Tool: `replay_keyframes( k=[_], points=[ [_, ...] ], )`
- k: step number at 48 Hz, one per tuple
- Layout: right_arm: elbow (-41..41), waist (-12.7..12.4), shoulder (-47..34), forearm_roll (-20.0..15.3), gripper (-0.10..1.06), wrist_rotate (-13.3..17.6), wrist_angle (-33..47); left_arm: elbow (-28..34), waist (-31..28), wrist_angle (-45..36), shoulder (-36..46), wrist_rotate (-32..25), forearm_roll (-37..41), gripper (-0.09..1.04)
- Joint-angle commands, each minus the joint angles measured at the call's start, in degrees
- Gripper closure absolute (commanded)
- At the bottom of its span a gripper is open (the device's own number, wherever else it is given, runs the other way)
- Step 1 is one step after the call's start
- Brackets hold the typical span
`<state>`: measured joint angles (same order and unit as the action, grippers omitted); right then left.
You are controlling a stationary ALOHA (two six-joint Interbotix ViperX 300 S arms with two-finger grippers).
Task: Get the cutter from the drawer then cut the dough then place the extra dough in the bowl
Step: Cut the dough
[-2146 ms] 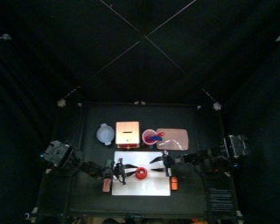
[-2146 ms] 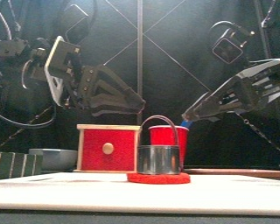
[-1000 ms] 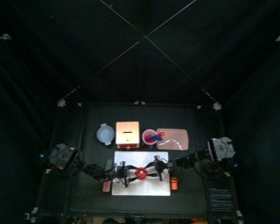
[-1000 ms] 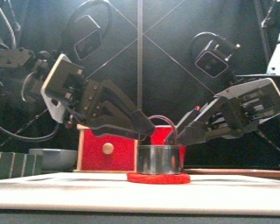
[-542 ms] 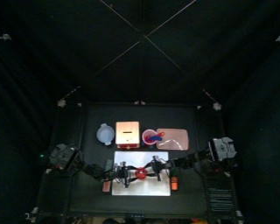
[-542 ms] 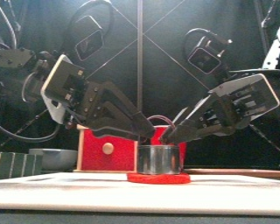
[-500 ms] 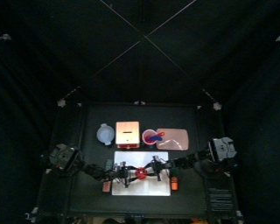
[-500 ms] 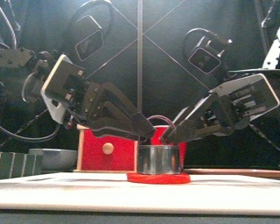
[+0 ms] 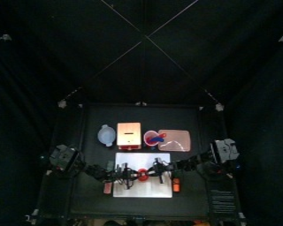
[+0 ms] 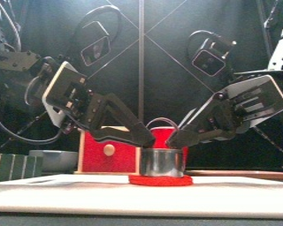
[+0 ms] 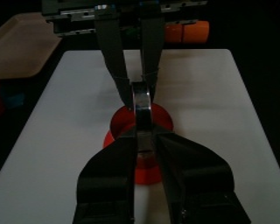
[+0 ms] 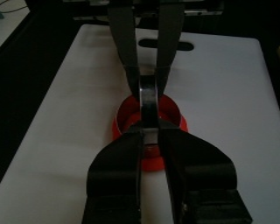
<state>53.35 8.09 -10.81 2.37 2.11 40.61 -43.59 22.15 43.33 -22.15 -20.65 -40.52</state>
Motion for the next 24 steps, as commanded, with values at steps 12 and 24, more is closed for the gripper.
replay_keyframes(
  k=[12,24],
  points=[
    [1.3,3.8,-6.0,-8.5,0.53,0.3,-0.3,0.2,0.3,-6.9,-3.3,0.7,-2.4,0.38],
    [3.7,7.6,-6.7,-14.5,0.53,0.2,-0.4,0.2,0.4,-9.8,-2.8,0.4,-1.1,0.38]
  ],
)
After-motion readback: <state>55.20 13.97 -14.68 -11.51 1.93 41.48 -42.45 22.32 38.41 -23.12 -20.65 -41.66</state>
